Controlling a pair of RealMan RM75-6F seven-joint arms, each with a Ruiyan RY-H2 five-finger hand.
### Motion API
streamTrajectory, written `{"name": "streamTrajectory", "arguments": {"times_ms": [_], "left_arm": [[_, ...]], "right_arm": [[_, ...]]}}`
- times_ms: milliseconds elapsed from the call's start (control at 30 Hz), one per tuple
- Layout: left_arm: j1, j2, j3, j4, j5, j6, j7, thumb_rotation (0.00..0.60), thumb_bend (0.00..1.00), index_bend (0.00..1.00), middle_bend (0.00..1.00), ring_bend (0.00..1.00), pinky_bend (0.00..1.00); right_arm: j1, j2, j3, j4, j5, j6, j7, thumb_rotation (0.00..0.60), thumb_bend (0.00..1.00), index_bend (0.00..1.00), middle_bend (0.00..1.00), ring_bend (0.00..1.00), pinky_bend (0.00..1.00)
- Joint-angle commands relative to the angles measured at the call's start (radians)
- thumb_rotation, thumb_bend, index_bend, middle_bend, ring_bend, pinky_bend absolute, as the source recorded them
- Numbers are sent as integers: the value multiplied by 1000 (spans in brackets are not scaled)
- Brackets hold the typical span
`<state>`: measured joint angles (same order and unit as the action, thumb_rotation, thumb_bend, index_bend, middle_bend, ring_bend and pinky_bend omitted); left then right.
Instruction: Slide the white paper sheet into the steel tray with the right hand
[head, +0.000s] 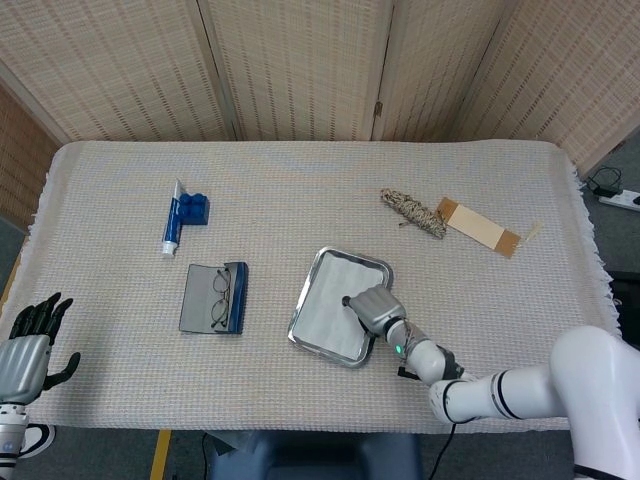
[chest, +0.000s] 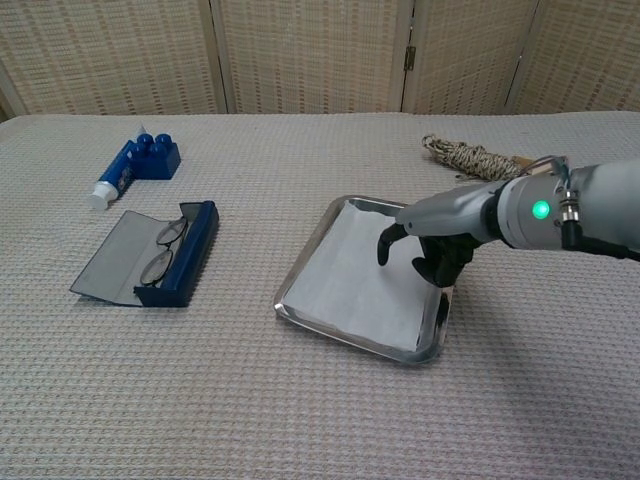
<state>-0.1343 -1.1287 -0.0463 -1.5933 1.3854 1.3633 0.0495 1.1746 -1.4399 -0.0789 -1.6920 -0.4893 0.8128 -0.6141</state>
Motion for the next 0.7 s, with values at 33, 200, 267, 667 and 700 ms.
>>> {"name": "streamTrajectory", "arguments": {"times_ms": [33, 200, 267, 667, 700], "left_arm": [[0, 0, 0, 1, 0, 0, -2, 600, 440, 0, 0, 0, 0], [0, 0, 0, 2, 1, 0, -2, 600, 440, 0, 0, 0, 0], [0, -1, 0, 1, 2, 1, 1, 600, 440, 0, 0, 0, 0], [4, -20, 9, 20, 56, 42, 13, 600, 440, 0, 0, 0, 0], [6, -26, 9, 29, 71, 57, 9, 600, 440, 0, 0, 0, 0]], "right_arm": [[-52, 32, 32, -28, -118, 16, 80, 600, 860, 228, 1000, 1000, 1000], [-163, 105, 69, -110, -375, 103, 236, 600, 858, 228, 1000, 1000, 1000], [-227, 127, 76, -130, -507, 167, 326, 600, 859, 226, 998, 1000, 1000], [-587, 167, -74, -78, -931, 563, 502, 600, 501, 0, 70, 208, 119], [-622, 174, -93, -65, -963, 604, 499, 600, 486, 0, 24, 161, 78]]}}
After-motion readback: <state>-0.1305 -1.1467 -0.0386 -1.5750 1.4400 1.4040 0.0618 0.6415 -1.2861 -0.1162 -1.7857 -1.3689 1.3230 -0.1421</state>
